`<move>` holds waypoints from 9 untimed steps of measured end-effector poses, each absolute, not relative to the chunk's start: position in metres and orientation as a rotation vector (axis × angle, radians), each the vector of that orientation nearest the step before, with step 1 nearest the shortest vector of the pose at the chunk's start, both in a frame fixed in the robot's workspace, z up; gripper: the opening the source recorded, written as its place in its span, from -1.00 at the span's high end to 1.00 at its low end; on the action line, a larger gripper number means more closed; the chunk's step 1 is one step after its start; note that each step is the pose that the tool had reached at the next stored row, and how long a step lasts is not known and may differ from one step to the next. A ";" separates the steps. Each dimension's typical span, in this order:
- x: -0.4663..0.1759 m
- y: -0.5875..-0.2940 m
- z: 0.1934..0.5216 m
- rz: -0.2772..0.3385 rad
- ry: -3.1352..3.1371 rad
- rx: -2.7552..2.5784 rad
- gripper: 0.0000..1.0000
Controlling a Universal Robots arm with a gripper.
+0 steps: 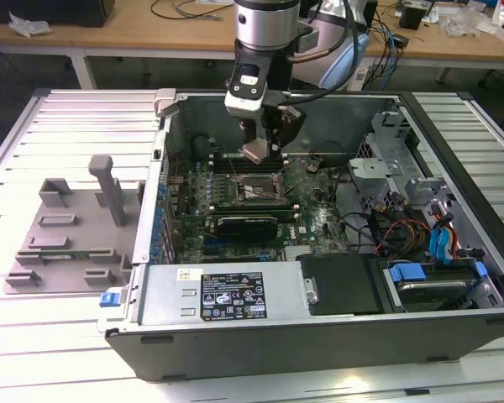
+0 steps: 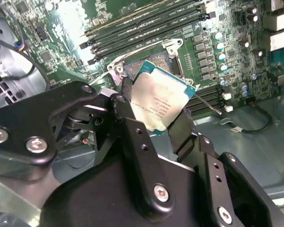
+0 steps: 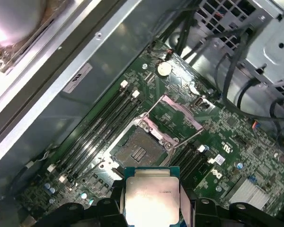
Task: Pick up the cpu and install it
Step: 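Place the cpu into insertion slot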
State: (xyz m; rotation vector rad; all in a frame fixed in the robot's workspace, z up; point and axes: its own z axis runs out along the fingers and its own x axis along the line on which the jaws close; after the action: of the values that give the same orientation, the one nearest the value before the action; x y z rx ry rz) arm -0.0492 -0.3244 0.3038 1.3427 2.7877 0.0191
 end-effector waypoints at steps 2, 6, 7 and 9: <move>-0.049 -0.324 0.304 0.017 2.756 1.406 -0.09; -0.049 -0.324 0.303 0.014 2.693 1.522 -0.09; -0.049 -0.324 0.303 0.013 2.677 1.551 -0.09; -0.049 -0.324 0.303 0.012 2.652 1.592 -0.09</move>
State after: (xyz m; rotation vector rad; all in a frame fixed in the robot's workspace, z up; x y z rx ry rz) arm -0.0492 -0.3244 0.3033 1.5921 2.6520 0.0122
